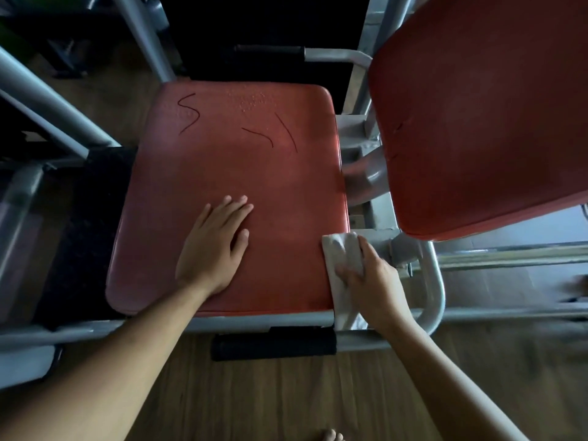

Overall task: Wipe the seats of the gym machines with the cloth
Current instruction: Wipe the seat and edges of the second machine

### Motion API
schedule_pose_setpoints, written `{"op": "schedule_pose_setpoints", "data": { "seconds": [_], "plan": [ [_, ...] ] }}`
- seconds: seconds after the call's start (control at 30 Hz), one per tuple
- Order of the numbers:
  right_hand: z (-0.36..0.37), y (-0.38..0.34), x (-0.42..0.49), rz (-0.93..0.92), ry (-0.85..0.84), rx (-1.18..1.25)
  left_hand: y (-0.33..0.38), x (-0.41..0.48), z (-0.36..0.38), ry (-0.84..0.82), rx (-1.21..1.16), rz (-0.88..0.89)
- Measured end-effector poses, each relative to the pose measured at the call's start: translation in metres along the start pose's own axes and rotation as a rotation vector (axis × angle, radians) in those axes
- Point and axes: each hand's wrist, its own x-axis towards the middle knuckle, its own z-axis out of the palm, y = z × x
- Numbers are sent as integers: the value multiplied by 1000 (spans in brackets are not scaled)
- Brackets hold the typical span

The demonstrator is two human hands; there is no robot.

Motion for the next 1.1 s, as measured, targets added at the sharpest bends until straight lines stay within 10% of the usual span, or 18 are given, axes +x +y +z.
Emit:
{"op": "schedule_pose_setpoints", "data": {
  "seconds": [0.3,1.1],
  "plan": [
    [10,-29,67,-68,220,136,-1,0,2,34,8,11],
    [15,5,18,-46,-39,-109,-1,1,3,31,0,1]
  ]
}}
